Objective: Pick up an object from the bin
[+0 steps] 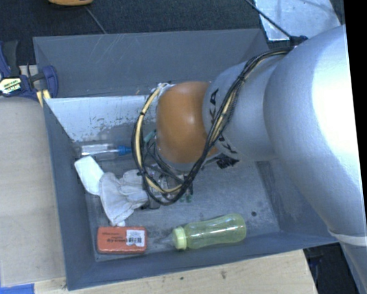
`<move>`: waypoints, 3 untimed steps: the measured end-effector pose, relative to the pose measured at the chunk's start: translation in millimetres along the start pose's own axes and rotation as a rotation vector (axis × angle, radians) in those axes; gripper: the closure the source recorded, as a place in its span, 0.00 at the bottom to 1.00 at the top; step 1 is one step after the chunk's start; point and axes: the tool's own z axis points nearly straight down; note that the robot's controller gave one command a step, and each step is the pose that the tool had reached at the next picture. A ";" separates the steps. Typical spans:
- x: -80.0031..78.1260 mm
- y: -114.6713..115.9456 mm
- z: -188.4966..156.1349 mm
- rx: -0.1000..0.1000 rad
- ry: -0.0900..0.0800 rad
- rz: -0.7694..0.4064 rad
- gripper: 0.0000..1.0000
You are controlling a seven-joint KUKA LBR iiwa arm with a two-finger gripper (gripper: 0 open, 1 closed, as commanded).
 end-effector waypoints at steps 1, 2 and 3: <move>-0.8 -4.6 -2.2 0.002 0.002 0.001 1.00; -9.6 -15.4 -107.9 0.004 0.009 0.001 1.00; -9.6 -15.4 -107.9 0.004 0.009 0.001 1.00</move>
Offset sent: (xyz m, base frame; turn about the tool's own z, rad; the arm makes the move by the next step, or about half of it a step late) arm 0.0078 -0.0156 0.1080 0.0007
